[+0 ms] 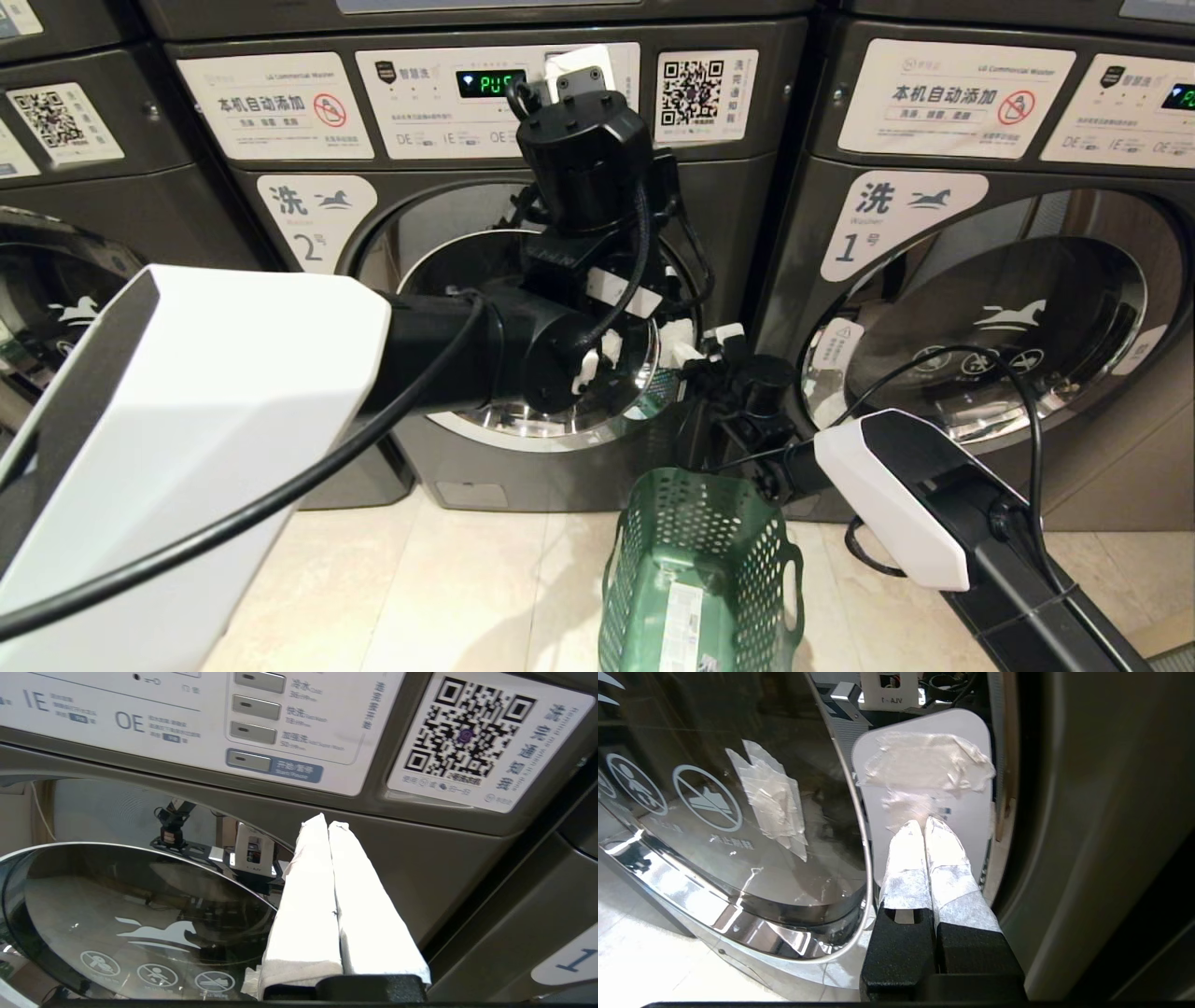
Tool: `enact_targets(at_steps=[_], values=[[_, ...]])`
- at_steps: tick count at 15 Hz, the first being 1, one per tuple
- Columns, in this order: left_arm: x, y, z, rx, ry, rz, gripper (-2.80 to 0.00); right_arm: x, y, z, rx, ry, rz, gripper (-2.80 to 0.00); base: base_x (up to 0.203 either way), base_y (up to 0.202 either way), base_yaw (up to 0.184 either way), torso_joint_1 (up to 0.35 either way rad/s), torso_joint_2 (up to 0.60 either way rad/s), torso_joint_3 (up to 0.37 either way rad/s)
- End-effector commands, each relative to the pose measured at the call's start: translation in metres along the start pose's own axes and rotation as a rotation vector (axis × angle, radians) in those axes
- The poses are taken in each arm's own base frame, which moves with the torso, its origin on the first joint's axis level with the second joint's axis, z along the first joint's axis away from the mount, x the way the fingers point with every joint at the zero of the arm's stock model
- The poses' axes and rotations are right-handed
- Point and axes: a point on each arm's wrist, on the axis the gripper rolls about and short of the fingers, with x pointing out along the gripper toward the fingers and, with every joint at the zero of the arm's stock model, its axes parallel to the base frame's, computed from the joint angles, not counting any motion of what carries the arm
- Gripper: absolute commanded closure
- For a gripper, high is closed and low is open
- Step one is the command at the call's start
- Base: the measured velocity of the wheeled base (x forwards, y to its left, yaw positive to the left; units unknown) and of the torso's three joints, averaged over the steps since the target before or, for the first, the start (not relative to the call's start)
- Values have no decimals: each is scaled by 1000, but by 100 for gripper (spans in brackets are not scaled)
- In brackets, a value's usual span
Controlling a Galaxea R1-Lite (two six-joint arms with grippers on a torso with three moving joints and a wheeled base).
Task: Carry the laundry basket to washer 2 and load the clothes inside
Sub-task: Press the washing machine switch
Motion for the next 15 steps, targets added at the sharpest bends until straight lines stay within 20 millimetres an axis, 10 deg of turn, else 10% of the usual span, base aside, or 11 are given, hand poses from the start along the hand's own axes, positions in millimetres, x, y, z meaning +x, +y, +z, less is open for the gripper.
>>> enact_targets(at_steps=[1,15], values=[[-1,1,6,-10,-10,7,0,1,2,5,0,-2,4,0,0,0,0,0,0,0],[0,4,9,-7,-10,11,0,3,-5,1,14,69,-7,0,0,0,0,0,0,0]])
